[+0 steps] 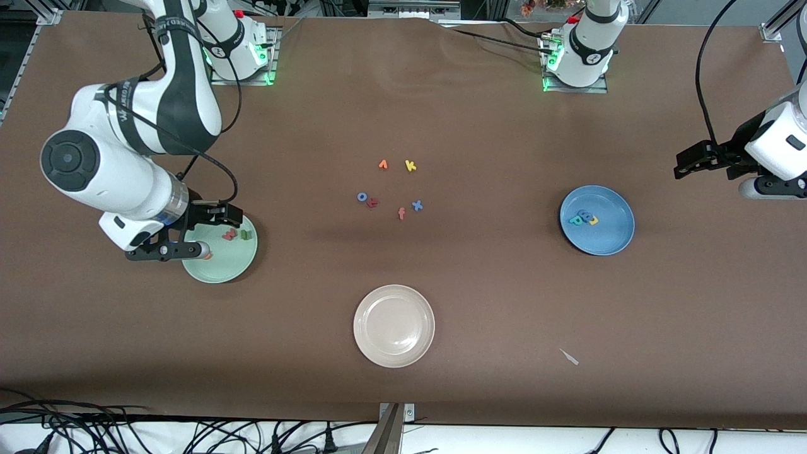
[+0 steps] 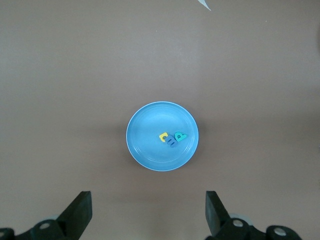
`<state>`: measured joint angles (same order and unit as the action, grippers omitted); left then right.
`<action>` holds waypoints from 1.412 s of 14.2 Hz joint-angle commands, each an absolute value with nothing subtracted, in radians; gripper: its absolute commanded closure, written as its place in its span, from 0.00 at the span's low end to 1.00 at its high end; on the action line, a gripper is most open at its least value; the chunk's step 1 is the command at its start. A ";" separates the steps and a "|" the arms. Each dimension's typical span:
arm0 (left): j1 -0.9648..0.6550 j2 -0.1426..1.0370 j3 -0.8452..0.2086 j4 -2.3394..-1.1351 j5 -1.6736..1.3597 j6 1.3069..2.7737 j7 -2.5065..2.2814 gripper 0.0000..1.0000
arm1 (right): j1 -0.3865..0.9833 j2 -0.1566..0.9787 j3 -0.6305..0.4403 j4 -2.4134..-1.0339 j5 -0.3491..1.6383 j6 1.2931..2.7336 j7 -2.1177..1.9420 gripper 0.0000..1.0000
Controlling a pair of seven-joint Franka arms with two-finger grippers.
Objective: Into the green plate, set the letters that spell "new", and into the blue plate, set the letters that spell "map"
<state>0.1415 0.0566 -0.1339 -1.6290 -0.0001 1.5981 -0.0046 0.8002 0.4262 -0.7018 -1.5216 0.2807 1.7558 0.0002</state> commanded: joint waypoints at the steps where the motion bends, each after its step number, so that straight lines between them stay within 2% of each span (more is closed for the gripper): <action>1: 0.146 0.043 -0.133 -1.632 -0.029 1.586 0.023 0.00 | 0.793 0.431 -0.715 -1.453 0.249 1.686 -0.002 0.00; 5: 0.146 0.043 -0.135 -1.632 -0.029 1.586 0.023 0.00 | 0.801 0.425 -0.735 -1.399 0.244 1.649 0.003 0.00; 6: 0.146 0.043 -0.135 -1.634 -0.029 1.586 0.025 0.00 | 0.790 0.395 -0.718 -1.399 0.227 1.644 0.011 0.00; 7: 0.146 0.043 -0.135 -1.632 -0.029 1.586 0.025 0.00 | 0.754 0.361 -0.654 -1.405 0.183 1.641 0.014 0.00; 9: 0.146 0.043 -0.135 -1.634 -0.029 1.586 0.025 0.00 | 0.582 0.296 -0.451 -1.407 0.099 1.634 0.015 0.00; 11: 0.146 0.044 -0.137 -1.634 -0.029 1.586 0.025 0.00 | 0.371 0.255 -0.245 -1.408 0.092 1.612 0.015 0.00; 13: 0.146 0.044 -0.137 -1.634 -0.029 1.586 0.025 0.00 | 0.212 0.224 -0.094 -1.426 0.091 1.591 0.015 0.00; 17: 0.144 0.044 -0.137 -1.634 -0.029 1.586 0.025 0.00 | 0.141 0.062 -0.020 -1.622 0.074 1.618 0.026 0.00; 20: 0.144 0.044 -0.137 -1.634 -0.029 1.586 0.025 0.00 | 0.143 0.025 -0.020 -1.635 0.051 1.612 0.020 0.00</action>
<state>0.1413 0.0566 -0.1367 -1.6290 -0.0003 1.5961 0.0010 0.1574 0.0891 -0.0415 -1.5745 0.0769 1.5932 0.0084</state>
